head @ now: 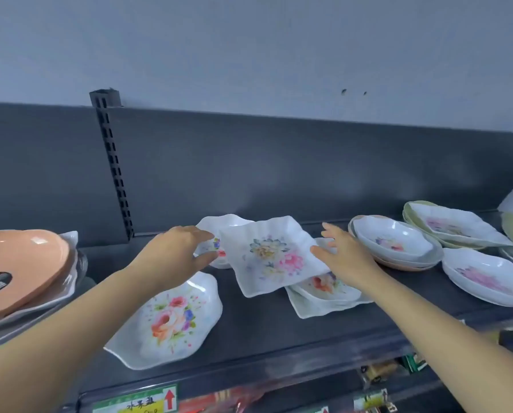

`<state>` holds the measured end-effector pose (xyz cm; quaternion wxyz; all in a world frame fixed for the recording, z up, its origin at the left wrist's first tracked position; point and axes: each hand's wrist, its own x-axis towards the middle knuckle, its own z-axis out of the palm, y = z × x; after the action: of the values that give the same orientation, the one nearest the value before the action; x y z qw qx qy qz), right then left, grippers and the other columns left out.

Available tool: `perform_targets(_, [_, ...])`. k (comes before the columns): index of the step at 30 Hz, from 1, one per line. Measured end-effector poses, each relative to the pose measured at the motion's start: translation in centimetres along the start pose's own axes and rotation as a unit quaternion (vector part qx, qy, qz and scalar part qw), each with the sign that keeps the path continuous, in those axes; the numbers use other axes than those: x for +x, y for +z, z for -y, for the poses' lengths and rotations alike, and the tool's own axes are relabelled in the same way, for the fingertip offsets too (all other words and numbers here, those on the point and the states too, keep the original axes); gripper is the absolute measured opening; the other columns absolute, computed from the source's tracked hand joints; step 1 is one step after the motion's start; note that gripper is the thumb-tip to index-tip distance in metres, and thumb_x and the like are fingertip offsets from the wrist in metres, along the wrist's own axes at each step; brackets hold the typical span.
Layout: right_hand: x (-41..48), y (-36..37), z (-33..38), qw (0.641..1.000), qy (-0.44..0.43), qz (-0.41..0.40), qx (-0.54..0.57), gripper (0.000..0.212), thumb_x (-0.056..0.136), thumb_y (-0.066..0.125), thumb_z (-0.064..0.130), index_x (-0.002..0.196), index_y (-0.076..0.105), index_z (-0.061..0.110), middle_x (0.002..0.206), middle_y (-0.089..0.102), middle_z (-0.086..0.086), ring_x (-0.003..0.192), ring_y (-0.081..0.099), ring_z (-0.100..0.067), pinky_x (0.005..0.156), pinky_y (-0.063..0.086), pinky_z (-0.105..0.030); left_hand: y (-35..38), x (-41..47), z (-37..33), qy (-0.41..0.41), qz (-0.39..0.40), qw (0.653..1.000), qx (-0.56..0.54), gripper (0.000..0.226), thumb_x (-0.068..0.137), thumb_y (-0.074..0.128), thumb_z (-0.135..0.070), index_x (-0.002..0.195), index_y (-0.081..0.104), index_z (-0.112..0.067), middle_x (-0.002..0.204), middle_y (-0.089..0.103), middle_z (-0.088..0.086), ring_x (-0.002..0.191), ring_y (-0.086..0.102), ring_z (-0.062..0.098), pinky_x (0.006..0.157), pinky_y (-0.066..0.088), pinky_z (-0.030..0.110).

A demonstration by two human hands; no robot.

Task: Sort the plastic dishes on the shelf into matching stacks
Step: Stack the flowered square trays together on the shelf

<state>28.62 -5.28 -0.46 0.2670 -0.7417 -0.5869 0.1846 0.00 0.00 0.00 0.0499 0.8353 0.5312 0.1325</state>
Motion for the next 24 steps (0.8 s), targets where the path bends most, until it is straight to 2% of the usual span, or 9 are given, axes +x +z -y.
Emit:
perform_targets(7, [2.3,0.5,0.0,0.998,0.045,0.040,-0.010,0.068,0.089,0.056,0.031,0.149,0.027,0.016,0.147,0.046,0.001,0.132,0.045,-0.020,0.103,0.044,-0.040,1.1,0.9,-0.3,-0.042,0.038,0.998,-0.019,0.047,0.093,0.046,-0.050,0.135,0.051,-0.029,0.138,0.051,-0.012,0.117,0.054,0.012,0.093,0.044,0.028])
perform_targets(10, [3.3,0.2,-0.3,0.996,0.064,0.069,0.000,0.064,0.088,0.055,0.029,0.147,0.033,0.015,0.141,0.051,0.002,0.115,0.052,-0.019,0.088,0.049,-0.034,1.6,1.1,-0.7,-0.070,0.049,0.996,-0.036,0.045,0.092,0.047,-0.051,0.132,0.054,-0.031,0.136,0.054,-0.012,0.113,0.057,0.012,0.093,0.046,0.030])
perform_targets(11, [3.5,0.3,-0.4,0.995,0.061,0.076,0.007,0.054,0.088,0.055,0.028,0.138,0.044,0.016,0.129,0.058,0.002,0.102,0.054,-0.018,0.079,0.048,-0.032,1.8,1.2,-1.0,-0.074,0.050,0.995,-0.048,0.043,0.092,0.048,-0.051,0.130,0.056,-0.030,0.134,0.056,-0.011,0.111,0.058,0.013,0.093,0.047,0.031])
perform_targets(12, [3.7,0.4,-0.7,0.995,0.059,0.076,-0.003,0.029,0.086,0.055,0.027,0.115,0.057,0.021,0.106,0.062,0.003,0.084,0.052,-0.017,0.069,0.042,-0.031,1.9,1.2,-1.3,-0.079,0.054,0.994,-0.060,0.042,0.092,0.048,-0.050,0.128,0.058,-0.029,0.132,0.057,-0.010,0.110,0.059,0.014,0.093,0.047,0.032])
perform_targets(13, [3.7,0.5,-0.8,0.997,0.050,0.064,-0.015,0.002,0.084,0.055,0.024,0.083,0.054,0.023,0.079,0.054,0.004,0.068,0.043,-0.017,0.063,0.033,-0.030,2.0,1.4,-1.6,-0.086,0.054,0.992,-0.069,0.041,0.092,0.049,-0.050,0.126,0.059,-0.029,0.131,0.058,-0.009,0.108,0.060,0.015,0.094,0.047,0.033])
perform_targets(14, [4.0,0.7,-0.9,0.997,0.045,0.063,-0.018,0.024,0.082,0.053,0.021,0.066,0.037,0.022,0.066,0.038,0.004,0.061,0.032,-0.017,0.061,0.025,-0.031,2.1,1.5,-1.8,-0.093,0.053,0.991,-0.075,0.042,0.092,0.049,-0.051,0.125,0.060,-0.028,0.130,0.058,-0.009,0.108,0.060,0.015,0.094,0.047,0.034])
perform_targets(16, [4.3,0.9,-1.0,0.998,0.024,0.062,-0.015,0.038,0.081,0.051,0.013,0.060,0.020,0.020,0.061,0.024,0.002,0.060,0.022,-0.018,0.060,0.017,-0.032,2.3,1.7,-2.1,-0.107,0.056,0.990,-0.074,0.044,0.092,0.048,-0.052,0.125,0.060,-0.027,0.131,0.058,-0.010,0.108,0.060,0.016,0.094,0.047,0.034])
perform_targets(21, [4.4,0.3,-0.1,0.997,0.003,0.044,0.058,0.039,0.079,0.049,0.006,0.058,0.020,0.020,0.058,0.022,0.001,0.061,0.021,-0.019,0.056,0.014,-0.032,2.8,1.8,-2.3,-0.133,0.054,0.983,-0.112,0.041,0.089,0.051,-0.054,0.098,0.064,-0.016,0.104,0.064,-0.005,0.100,0.061,0.022,0.084,0.046,0.033])
perform_targets(24, [3.8,-0.3,1.5,0.991,-0.033,0.031,0.123,0.031,0.078,0.050,0.005,0.060,0.027,0.015,0.059,0.023,-0.001,0.061,0.021,-0.019,0.056,0.014,-0.032,2.0,1.4,-2.7,-0.147,0.016,0.952,-0.269,0.039,0.087,0.054,-0.052,0.110,0.064,-0.023,0.102,0.070,-0.006,0.100,0.066,0.019,0.087,0.053,0.038])
